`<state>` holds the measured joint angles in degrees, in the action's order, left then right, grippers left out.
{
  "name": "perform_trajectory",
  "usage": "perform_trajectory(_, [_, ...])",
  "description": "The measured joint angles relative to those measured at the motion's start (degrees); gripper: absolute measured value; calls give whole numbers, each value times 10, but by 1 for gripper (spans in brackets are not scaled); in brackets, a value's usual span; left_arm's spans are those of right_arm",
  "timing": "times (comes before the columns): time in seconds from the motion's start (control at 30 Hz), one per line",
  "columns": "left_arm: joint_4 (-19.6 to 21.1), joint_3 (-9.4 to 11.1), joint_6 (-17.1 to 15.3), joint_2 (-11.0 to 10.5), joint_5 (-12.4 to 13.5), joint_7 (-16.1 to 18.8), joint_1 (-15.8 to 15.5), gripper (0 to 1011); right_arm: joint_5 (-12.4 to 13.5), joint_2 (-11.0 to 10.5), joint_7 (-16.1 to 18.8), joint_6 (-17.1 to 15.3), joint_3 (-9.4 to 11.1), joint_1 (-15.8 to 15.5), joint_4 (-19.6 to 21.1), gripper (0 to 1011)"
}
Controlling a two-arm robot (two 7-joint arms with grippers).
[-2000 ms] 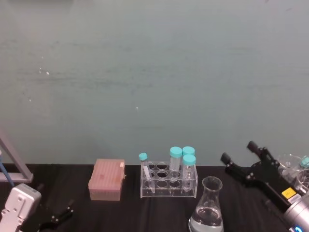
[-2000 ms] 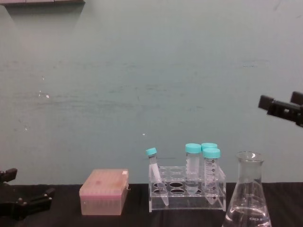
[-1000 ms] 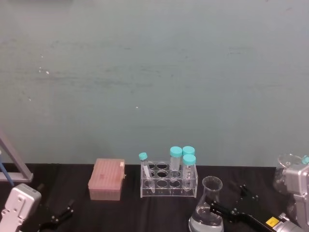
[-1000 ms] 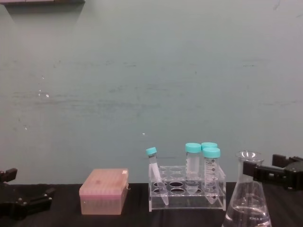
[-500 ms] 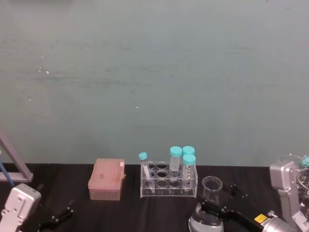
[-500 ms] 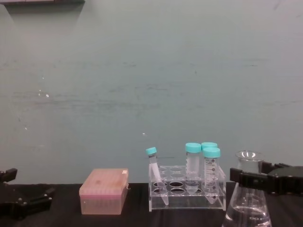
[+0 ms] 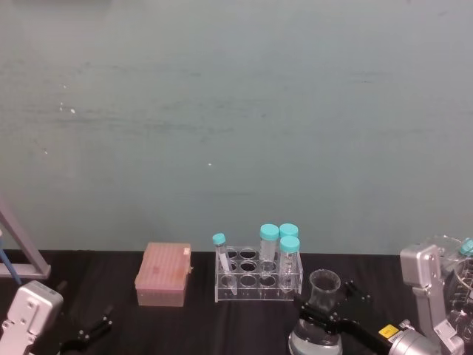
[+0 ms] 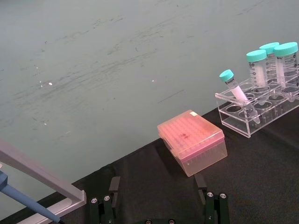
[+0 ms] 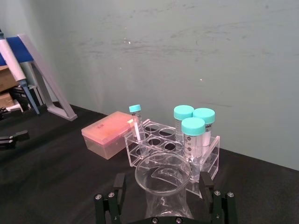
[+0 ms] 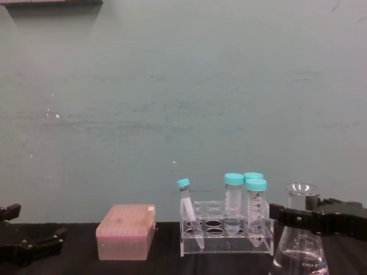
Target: Pick up the beaker with the right gripper, shake it three times, and then put it down.
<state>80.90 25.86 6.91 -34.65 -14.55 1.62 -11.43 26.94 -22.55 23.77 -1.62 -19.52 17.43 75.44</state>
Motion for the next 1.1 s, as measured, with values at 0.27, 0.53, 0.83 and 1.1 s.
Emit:
perform_trajectory(0.27, [0, 0, 0, 0, 0, 0, 0, 1000, -13, 7, -3, 6, 2, 5, -7, 1000])
perform_trajectory(0.53, [0, 0, 0, 0, 0, 0, 0, 1000, -22, 13, -3, 5, 4, 7, -11, 1000])
perform_trajectory(0.83, [0, 0, 0, 0, 0, 0, 0, 1000, -27, 16, -3, 0, 4, 10, -13, 1000])
perform_trajectory(1.1, [0, 0, 0, 0, 0, 0, 0, 1000, -27, 15, -3, 0, 4, 9, -13, 1000])
